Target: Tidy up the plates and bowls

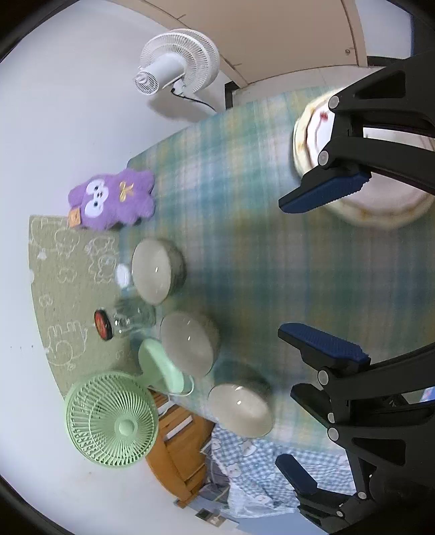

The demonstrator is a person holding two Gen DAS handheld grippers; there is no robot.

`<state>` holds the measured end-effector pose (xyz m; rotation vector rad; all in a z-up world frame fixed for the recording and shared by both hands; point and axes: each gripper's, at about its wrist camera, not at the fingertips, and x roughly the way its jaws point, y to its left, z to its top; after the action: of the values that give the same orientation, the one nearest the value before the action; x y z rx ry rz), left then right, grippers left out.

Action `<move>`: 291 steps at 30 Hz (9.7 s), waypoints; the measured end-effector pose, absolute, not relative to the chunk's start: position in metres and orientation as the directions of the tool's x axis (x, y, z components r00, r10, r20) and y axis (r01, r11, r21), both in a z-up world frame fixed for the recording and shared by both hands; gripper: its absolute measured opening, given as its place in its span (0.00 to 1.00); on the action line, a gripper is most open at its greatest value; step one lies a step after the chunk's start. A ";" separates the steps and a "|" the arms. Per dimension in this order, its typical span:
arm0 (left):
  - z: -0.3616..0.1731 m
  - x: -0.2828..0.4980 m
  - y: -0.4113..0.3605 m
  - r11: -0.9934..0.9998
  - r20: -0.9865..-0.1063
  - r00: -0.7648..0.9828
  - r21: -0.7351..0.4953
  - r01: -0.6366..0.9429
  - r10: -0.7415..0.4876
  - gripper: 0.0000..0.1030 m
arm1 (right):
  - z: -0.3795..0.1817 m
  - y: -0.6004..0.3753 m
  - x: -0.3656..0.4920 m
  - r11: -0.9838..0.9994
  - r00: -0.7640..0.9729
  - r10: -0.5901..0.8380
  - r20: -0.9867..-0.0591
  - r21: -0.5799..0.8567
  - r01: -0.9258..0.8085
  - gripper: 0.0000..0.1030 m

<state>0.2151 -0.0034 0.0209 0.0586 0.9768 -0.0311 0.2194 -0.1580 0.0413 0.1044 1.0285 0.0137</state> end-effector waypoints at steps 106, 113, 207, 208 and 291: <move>0.007 0.173 -0.142 0.986 -0.858 0.509 0.019 0.167 -0.070 0.13 | 0.020 -0.253 0.165 0.989 0.460 0.001 -0.888 0.070 0.134 0.14; -0.011 0.164 -0.187 0.977 -0.874 0.475 0.003 0.211 -0.100 0.13 | 0.004 -0.300 0.148 0.980 0.439 -0.025 -0.898 0.064 0.187 0.14; -0.084 0.172 -0.048 0.992 -0.934 0.350 -0.031 0.125 -0.073 0.09 | -0.066 -0.176 0.174 0.994 0.329 0.056 -0.943 0.084 0.069 0.13; -0.087 0.173 -0.046 0.992 -0.935 0.347 -0.032 0.125 -0.074 0.09 | -0.069 -0.175 0.175 0.994 0.320 0.054 -0.946 0.082 0.073 0.13; -0.074 0.407 0.037 0.996 -0.873 0.486 0.005 0.085 -0.038 0.12 | -0.077 -0.092 0.429 0.995 0.432 0.073 -0.899 0.097 0.035 0.12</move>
<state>0.4067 0.0369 -0.0736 0.0495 1.0603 -0.0749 0.4294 -0.0916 -0.0773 0.1064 1.1250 0.0240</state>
